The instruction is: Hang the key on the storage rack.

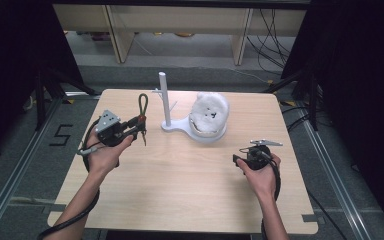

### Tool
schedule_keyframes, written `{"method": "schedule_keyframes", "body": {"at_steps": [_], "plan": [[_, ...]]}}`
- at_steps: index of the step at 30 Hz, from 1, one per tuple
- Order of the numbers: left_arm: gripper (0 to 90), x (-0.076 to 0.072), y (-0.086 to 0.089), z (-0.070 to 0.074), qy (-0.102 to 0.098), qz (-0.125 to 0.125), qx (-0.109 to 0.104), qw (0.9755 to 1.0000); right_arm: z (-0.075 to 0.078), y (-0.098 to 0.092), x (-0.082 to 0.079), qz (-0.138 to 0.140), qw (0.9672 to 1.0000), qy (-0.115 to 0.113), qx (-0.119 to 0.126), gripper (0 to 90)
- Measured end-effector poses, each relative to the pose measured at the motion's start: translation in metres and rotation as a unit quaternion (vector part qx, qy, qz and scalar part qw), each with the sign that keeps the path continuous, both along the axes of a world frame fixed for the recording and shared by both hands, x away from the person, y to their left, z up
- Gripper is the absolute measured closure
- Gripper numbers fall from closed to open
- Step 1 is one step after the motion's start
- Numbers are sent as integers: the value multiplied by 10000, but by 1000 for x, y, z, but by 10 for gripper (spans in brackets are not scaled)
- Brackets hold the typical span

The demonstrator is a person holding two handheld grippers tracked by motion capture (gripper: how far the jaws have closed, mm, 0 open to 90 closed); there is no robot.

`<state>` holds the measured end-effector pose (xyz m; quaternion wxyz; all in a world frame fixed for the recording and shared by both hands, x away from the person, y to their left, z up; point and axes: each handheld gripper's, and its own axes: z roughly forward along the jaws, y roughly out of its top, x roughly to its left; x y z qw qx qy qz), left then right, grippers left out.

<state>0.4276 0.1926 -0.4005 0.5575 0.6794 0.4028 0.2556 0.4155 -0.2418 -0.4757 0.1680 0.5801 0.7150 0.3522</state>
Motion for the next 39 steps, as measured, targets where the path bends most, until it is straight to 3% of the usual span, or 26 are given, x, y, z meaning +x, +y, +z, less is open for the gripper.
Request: {"method": "schedule_keyframes", "body": {"at_steps": [2,6,7,13,14,15,18,24,29,32,36,39], "plan": [[690,3,-1,0,17,1,-2,10000,1,2,0,-112,9999,80,72,401],[690,10,-2,0,50,-12,23,10000,1,2,0,-117,9999,87,88,400],[690,11,-3,0,59,-13,3,10000,0,0,0,-9,10000,18,22,400],[690,19,-5,-2,104,-47,11,9999,0,1,0,-130,9999,77,52,400],[691,19,-5,-2,113,-45,5,9999,0,-1,0,-4,10000,3,14,399],[690,20,-6,-3,117,-51,-1,9999,2,0,-1,-58,9999,93,72,399],[690,23,-7,-2,129,-69,17,9999,0,-1,0,-27,10000,31,-7,399],[690,29,-8,0,163,-66,-39,9998,3,2,-3,-175,9994,199,209,399],[690,34,-8,0,207,-67,-28,9998,2,0,-1,-69,9999,91,97,399],[690,37,-8,0,245,-65,-48,9997,2,1,-1,-97,9997,100,207,399],[690,42,-9,0,281,-65,-21,9996,1,-1,-1,-10,10000,26,-12,398],[690,45,-9,0,312,-58,-29,9995,1,-1,-1,-13,10000,26,-14,399]]}}
